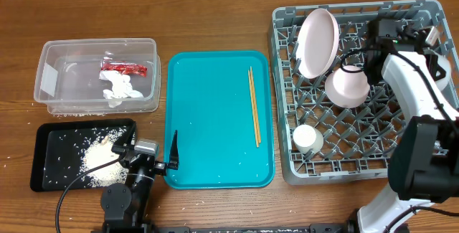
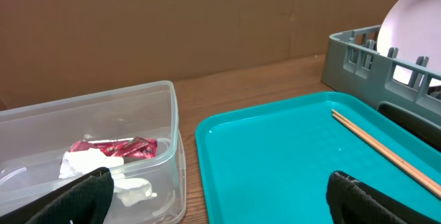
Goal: Sort waste into correct bins and load items into the dishwasher
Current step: 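Carry the small white bowl over the dish rack, then lower the bowl upside down into the rack and open the gripper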
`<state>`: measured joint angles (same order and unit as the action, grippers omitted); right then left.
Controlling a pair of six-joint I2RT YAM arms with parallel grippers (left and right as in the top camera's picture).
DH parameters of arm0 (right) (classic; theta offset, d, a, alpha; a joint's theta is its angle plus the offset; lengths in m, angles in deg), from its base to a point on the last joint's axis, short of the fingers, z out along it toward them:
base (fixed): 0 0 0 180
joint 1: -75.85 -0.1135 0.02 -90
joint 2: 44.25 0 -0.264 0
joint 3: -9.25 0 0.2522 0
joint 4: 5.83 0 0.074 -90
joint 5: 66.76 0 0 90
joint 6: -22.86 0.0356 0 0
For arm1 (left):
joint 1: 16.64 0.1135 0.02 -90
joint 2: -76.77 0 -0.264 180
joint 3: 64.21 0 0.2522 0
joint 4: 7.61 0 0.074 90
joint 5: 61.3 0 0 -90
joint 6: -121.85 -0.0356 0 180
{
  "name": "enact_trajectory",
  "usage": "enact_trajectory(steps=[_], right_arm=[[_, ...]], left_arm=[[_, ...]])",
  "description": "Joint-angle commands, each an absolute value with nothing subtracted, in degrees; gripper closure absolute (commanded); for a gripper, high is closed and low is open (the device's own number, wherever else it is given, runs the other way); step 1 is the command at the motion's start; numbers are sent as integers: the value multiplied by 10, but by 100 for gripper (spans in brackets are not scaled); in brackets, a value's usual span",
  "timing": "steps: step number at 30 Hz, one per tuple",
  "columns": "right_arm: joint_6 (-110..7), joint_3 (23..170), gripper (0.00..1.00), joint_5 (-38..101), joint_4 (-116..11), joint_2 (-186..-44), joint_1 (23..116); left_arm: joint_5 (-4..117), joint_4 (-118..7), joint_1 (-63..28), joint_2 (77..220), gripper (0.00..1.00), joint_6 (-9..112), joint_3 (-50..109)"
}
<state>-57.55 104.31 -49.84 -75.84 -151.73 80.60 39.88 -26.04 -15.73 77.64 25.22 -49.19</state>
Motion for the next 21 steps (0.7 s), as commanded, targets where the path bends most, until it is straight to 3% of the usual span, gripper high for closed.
enact_trajectory(steps=[1,11,21], right_arm=[[-575,1020,96,-479,-768,-1555,785],[-551,1024,96,-509,-770,-1555,753],[-553,1030,96,-569,-765,-1545,798]], left_arm=[[402,-258,-153,770,0,241,-496],[402,-258,-153,770,0,241,-496],[402,-258,-153,770,0,241,-496]])
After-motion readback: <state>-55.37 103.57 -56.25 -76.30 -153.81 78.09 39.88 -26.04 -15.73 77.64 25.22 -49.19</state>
